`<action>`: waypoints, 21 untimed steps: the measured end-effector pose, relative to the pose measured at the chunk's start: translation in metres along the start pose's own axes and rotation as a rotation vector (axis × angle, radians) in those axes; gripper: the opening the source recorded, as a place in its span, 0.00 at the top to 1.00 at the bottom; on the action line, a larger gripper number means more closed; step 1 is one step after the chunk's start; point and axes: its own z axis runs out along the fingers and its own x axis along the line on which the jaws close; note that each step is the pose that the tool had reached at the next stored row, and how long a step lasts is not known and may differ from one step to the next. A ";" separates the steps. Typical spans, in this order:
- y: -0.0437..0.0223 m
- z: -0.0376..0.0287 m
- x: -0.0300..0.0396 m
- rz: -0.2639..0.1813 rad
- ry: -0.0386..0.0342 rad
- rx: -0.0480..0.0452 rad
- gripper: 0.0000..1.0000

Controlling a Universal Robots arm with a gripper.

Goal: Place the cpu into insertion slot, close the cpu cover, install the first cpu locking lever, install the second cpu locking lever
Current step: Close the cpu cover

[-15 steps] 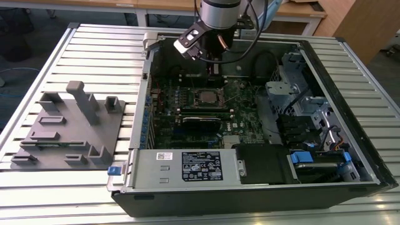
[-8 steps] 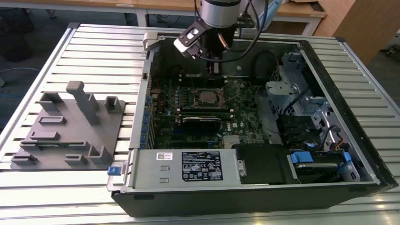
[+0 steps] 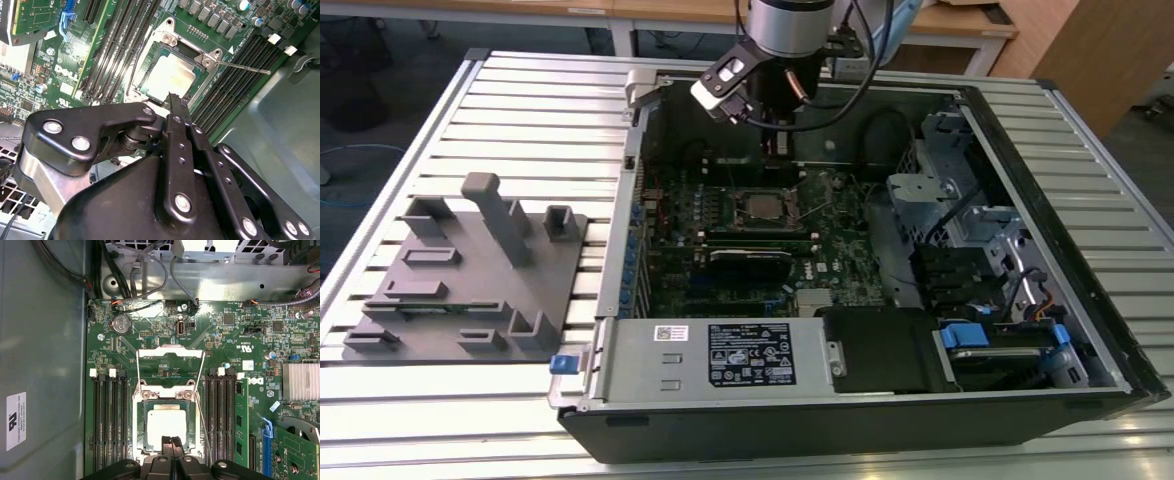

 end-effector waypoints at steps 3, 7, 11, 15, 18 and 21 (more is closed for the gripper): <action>0.0000 0.0000 0.0000 0.000 0.0001 0.0000 0.90; 0.0016 0.0000 0.0000 0.000 0.0000 0.0000 0.90; 0.0049 0.0002 0.0001 0.000 0.0000 -0.0001 0.90; 0.0090 0.0004 0.0001 0.000 0.0000 0.0000 0.90; 0.0120 0.0005 0.0002 0.000 0.0001 0.0000 0.90; 0.0146 0.0007 0.0002 0.000 0.0001 -0.0001 0.90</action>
